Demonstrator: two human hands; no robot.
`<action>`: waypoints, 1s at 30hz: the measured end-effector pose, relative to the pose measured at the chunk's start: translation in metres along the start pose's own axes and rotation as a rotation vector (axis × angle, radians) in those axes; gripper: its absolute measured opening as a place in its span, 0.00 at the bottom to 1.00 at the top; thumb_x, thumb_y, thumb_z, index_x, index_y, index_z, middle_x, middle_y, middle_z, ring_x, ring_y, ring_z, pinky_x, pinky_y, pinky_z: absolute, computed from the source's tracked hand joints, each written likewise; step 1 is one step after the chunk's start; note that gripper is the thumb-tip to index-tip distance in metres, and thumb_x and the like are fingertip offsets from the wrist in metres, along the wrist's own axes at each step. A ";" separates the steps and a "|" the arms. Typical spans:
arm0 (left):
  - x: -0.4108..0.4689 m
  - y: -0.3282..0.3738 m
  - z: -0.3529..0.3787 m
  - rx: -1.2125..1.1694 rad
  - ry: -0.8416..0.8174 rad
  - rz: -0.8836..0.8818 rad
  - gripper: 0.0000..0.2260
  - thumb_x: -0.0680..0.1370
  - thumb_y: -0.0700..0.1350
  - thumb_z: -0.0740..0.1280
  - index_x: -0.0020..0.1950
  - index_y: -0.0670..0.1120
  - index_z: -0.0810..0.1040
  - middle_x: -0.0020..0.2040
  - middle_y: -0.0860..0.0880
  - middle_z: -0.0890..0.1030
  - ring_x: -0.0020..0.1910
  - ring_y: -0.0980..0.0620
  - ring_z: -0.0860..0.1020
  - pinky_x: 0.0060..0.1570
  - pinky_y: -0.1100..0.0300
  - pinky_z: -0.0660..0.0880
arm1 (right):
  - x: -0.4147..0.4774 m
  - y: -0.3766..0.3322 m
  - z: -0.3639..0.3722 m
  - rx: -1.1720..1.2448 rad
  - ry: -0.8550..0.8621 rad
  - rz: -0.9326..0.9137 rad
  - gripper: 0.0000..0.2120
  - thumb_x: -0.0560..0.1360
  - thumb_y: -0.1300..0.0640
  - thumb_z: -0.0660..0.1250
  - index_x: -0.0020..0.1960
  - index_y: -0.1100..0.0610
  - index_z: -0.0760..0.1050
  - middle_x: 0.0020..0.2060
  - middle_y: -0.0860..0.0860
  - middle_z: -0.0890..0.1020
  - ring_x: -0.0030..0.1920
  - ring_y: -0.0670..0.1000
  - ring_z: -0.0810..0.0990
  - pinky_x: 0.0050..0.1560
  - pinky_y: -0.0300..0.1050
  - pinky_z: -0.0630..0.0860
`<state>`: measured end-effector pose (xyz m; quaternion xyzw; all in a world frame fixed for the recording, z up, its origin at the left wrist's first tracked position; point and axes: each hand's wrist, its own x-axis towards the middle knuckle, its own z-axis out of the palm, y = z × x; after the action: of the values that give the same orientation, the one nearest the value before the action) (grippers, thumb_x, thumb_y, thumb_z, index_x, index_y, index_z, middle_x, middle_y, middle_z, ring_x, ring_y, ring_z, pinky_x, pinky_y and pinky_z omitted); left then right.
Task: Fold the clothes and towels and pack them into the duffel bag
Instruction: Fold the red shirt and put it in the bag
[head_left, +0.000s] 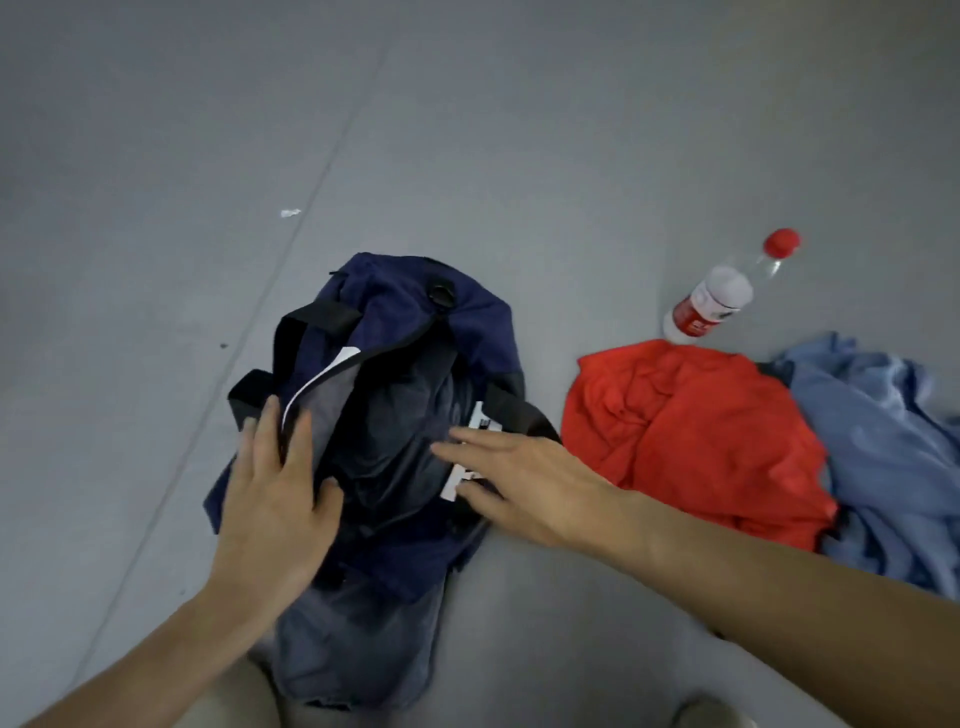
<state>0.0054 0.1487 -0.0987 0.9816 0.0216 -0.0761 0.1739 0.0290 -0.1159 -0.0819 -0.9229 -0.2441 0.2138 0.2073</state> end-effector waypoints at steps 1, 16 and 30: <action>0.001 0.004 0.001 0.079 0.000 0.024 0.35 0.75 0.41 0.73 0.79 0.42 0.63 0.80 0.37 0.55 0.77 0.31 0.56 0.69 0.33 0.65 | -0.024 0.011 -0.008 -0.034 0.000 -0.006 0.24 0.82 0.49 0.58 0.77 0.45 0.63 0.75 0.48 0.67 0.74 0.49 0.67 0.70 0.48 0.69; 0.025 0.199 0.017 0.294 -0.248 0.715 0.29 0.81 0.48 0.63 0.81 0.55 0.58 0.82 0.48 0.53 0.81 0.44 0.42 0.77 0.46 0.44 | -0.176 0.196 0.056 -0.313 0.273 0.678 0.10 0.69 0.53 0.77 0.49 0.44 0.85 0.58 0.51 0.84 0.61 0.62 0.79 0.58 0.59 0.72; -0.031 0.250 -0.081 0.211 -0.280 0.666 0.19 0.83 0.47 0.60 0.75 0.57 0.70 0.78 0.54 0.65 0.81 0.48 0.50 0.78 0.54 0.51 | -0.224 0.158 -0.042 0.261 0.708 0.794 0.11 0.79 0.63 0.57 0.55 0.51 0.74 0.42 0.54 0.82 0.43 0.61 0.79 0.44 0.50 0.70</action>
<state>0.0040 -0.0582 0.0658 0.9274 -0.3307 -0.1506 0.0883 -0.0703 -0.3741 -0.0589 -0.9263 0.2362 -0.0195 0.2930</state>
